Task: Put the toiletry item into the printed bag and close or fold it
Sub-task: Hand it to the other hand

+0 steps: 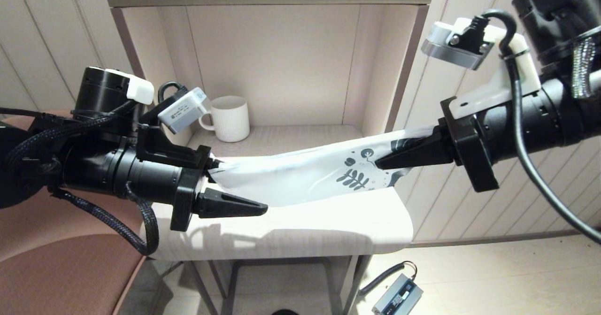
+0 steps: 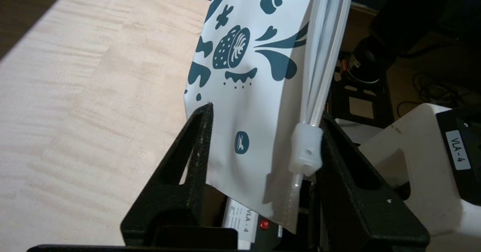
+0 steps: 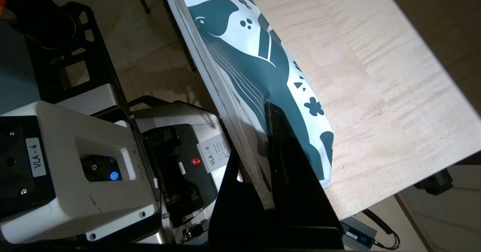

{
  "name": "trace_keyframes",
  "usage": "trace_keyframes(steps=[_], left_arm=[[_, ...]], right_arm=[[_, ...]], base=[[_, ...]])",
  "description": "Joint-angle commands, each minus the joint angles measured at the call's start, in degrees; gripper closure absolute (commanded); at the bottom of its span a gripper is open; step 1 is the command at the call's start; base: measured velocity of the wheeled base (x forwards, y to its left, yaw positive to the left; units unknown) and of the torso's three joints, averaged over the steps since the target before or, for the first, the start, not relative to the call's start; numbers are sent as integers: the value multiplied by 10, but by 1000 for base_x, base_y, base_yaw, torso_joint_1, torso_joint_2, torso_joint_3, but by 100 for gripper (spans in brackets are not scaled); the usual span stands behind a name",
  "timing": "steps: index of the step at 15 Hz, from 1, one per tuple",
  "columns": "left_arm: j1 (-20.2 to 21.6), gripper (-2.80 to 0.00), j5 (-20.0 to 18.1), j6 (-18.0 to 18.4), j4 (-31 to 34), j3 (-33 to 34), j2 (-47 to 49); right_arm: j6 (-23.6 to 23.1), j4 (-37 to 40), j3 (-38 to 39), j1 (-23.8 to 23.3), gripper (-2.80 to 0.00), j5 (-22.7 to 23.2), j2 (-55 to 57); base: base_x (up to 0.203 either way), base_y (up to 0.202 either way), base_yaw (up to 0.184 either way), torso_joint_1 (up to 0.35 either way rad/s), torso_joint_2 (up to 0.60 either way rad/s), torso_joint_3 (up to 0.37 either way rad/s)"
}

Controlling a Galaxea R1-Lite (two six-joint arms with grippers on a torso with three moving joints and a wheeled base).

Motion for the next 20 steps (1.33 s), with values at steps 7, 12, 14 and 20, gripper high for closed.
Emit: trace_keyframes(steps=[7,12,14,20], left_arm=[[0,0,-4,0,-1,1,1],[-2,0,-4,-1,-1,-3,4],[-8,0,-4,-1,-1,-4,8],[-11,0,-4,0,-1,-7,14]], right_arm=[[-1,2,2,5,0,2,5],[-2,-4,-5,14,0,3,28],[-2,-21,-6,34,0,2,47],[0,-27,-12,56,0,2,78]], base=[[0,0,0,0,0,0],[0,0,0,0,0,0],[0,0,0,0,0,0],[0,0,0,0,0,0]])
